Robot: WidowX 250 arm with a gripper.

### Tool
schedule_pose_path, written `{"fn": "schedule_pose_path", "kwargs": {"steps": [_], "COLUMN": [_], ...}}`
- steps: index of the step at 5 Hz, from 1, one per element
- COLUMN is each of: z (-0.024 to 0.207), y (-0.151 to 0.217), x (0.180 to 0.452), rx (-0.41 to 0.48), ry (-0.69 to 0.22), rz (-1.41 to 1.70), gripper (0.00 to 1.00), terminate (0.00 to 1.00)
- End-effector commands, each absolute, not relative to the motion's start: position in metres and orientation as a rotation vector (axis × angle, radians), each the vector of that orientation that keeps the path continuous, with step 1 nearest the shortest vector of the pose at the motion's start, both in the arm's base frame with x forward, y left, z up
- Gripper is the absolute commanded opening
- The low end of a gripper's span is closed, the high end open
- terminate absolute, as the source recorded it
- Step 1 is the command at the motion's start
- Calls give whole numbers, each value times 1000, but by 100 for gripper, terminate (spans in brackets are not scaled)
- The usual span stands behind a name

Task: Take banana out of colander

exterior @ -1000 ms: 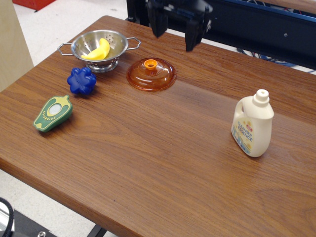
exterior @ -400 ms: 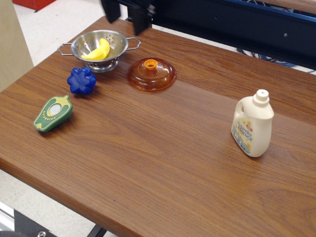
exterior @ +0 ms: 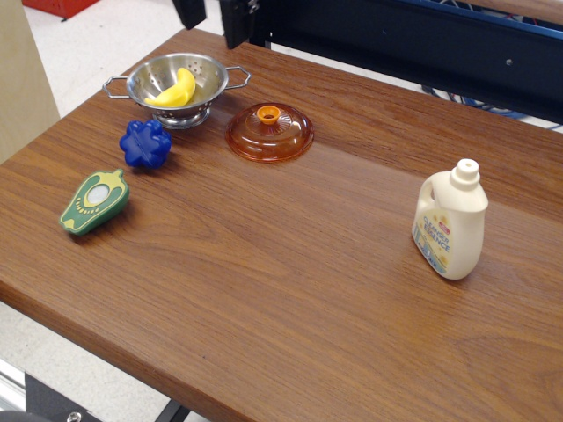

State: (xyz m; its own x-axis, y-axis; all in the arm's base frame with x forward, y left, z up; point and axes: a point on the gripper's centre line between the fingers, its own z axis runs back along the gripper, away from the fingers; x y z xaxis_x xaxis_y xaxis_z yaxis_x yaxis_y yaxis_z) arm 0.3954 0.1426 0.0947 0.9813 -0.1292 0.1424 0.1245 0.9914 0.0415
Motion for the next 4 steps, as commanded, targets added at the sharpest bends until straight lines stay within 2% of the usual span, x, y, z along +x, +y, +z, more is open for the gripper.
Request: {"fn": "schedule_pose_path", "kwargs": {"steps": [1, 3, 4], "z": [111, 88, 81], "y": [170, 174, 170], "x": [397, 399, 404], "rx": [80, 122, 91], "ry": [-212, -182, -166], "rz": [-85, -25, -7], "gripper": [100, 100, 100], "terminate": [0, 0, 0]}}
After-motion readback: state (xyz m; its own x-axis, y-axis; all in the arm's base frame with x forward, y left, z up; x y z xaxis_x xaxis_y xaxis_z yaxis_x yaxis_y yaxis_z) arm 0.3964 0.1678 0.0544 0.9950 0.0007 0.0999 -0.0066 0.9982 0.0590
